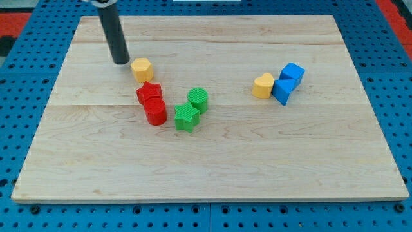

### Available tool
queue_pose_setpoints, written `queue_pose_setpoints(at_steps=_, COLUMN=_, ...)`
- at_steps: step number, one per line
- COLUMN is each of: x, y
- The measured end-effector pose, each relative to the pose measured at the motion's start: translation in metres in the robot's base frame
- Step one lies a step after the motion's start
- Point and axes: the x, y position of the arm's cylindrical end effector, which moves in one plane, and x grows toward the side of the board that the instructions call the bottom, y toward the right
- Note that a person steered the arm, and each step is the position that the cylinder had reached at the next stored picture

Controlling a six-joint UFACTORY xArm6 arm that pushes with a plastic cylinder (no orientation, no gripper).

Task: Move the yellow hexagon to the left side of the blue cube

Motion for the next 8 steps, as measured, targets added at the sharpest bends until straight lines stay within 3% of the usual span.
queue_pose_setpoints(at_steps=2, x=0.025, y=0.153)
queue_pose_setpoints(at_steps=4, x=0.068, y=0.161)
queue_pose_setpoints(at_steps=6, x=0.061, y=0.238)
queue_pose_setpoints(at_steps=7, x=0.051, y=0.193)
queue_pose_setpoints(at_steps=8, x=0.022, y=0.204)
